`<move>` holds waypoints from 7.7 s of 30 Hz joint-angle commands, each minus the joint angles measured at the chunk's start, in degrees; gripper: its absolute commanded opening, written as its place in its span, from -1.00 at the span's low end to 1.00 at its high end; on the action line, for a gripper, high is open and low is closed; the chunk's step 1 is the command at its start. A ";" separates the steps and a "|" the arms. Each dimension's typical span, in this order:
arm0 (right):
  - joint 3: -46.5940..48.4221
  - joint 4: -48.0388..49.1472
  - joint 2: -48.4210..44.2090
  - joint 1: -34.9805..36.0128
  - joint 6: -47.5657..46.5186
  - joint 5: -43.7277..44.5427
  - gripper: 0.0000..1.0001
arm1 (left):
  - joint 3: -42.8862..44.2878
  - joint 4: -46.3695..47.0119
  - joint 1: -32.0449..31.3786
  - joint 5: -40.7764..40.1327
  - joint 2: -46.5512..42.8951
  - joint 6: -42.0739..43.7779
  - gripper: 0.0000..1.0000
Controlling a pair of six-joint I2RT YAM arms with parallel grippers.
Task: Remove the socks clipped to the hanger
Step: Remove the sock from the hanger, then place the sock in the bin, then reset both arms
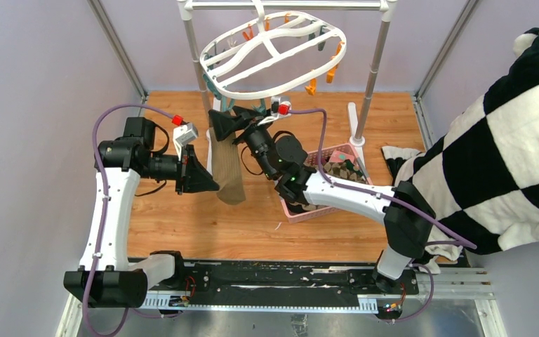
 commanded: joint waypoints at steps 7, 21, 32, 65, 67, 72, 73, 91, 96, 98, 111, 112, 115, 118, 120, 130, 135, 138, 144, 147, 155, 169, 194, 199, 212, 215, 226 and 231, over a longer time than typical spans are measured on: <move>4.66 7.81 5.15 -1.69 3.43 4.70 0.41 | -1.28 -0.58 -0.51 -1.48 -0.77 2.47 -1.00; 2.81 15.91 5.18 0.51 0.69 11.05 0.60 | -1.46 -0.66 -0.51 -1.96 0.31 3.16 -1.00; 5.34 17.98 7.37 -0.97 2.39 7.06 -0.46 | -1.04 -0.57 -0.51 -3.96 -1.41 2.46 -1.00; -2.62 11.00 -0.65 -3.93 12.60 -1.83 0.87 | -1.73 -0.50 -0.51 -9.52 -0.58 5.81 -1.00; -2.66 1.98 -3.52 -1.90 7.90 3.33 0.99 | -1.80 -0.50 -0.51 -9.66 -0.73 6.09 -1.00; -6.93 2.15 -5.63 0.23 4.55 7.50 1.00 | -1.91 -0.46 -0.55 -9.68 0.09 6.69 -1.00; -8.19 2.87 -5.80 0.25 4.56 7.47 1.00 | -1.91 -0.48 -0.52 -9.68 0.22 6.69 -1.00; -35.36 19.81 -12.01 -1.31 2.27 -41.60 0.79 | -3.74 -0.39 -0.55 -11.40 -3.51 11.33 -1.00; -32.00 21.98 -7.67 -1.12 5.12 -46.24 0.47 | -3.54 -0.45 -0.60 -10.97 -3.47 11.02 -1.00; -30.37 21.79 -6.30 -0.97 5.43 -47.41 0.37 | -3.54 -0.40 -0.60 -11.10 -3.64 10.91 -1.00; -34.08 -1.32 -22.19 -2.52 -0.71 -35.80 -1.00 | -1.90 -0.42 -0.60 -11.82 -2.69 10.14 0.79; -34.50 -4.64 -24.45 -3.45 -0.14 -35.05 -1.00 | -1.91 -0.47 -0.60 -12.23 -2.55 10.12 0.97; -36.34 -17.98 -31.48 -8.16 2.28 -32.92 -1.00 | -2.43 -0.41 -0.59 -13.97 -2.18 10.65 0.99; -37.59 -34.40 -38.37 -13.57 1.39 -25.99 -1.00 | -3.29 -0.27 -0.55 -16.33 -2.01 11.72 0.99; -38.15 -44.65 -41.57 -18.71 1.12 -20.12 -1.00 | -3.57 0.11 -0.57 -18.18 -1.22 11.29 0.99; -44.85 -51.48 -37.87 -28.98 -1.22 -9.99 -0.93 | -5.63 14.02 -0.51 -32.85 -0.44 -6.88 0.99; -41.00 -54.23 -33.22 -29.05 -3.38 -6.24 -0.44 | -6.82 20.26 -0.51 -41.03 1.06 -16.61 0.99; -37.63 -58.04 -37.71 -29.07 -5.12 -7.02 -0.01 | -7.71 22.00 -0.53 -43.44 1.55 -17.92 0.99; -32.28 -65.34 -48.24 -29.01 -5.02 -13.01 0.53 | -8.64 24.28 -0.51 -42.35 1.31 -17.95 0.99; -32.23 -66.20 -50.49 -30.07 -1.35 -19.21 0.45 | -8.76 25.01 -0.54 -42.00 1.62 -18.23 0.99; -39.52 -47.48 -37.88 -37.22 7.27 -37.77 0.02 | -8.53 25.89 -0.52 -44.30 1.57 -18.83 0.99; -45.28 -31.33 -16.86 -36.70 9.66 -32.09 -0.12 | -14.32 30.19 -0.42 -45.79 -0.28 -17.48 0.99; -29.34 -64.96 -50.75 -32.58 -5.51 -10.76 1.00 | -16.80 40.38 -0.42 -53.49 -2.26 -22.98 0.99; -33.38 -62.09 -54.64 -33.54 -17.20 10.17 1.00 | -20.77 52.38 -0.42 -60.00 -1.07 -30.57 0.99; -57.66 -28.94 -48.56 -51.53 -17.78 17.49 1.00 | -46.63 98.89 -0.42 -65.09 1.44 -39.20 0.99; -61.36 -19.99 -43.80 -54.33 -18.68 14.53 0.99 | -48.10 104.67 -0.47 -66.44 5.76 -40.57 0.99; -62.53 3.01 -23.45 -55.43 -23.85 12.37 0.92 | -60.92 134.18 -0.73 -71.35 10.73 -40.42 0.99; -67.51 10.78 -23.26 -53.74 -29.98 2.08 1.00 | -72.71 160.39 -0.70 -69.32 14.46 -39.75 0.99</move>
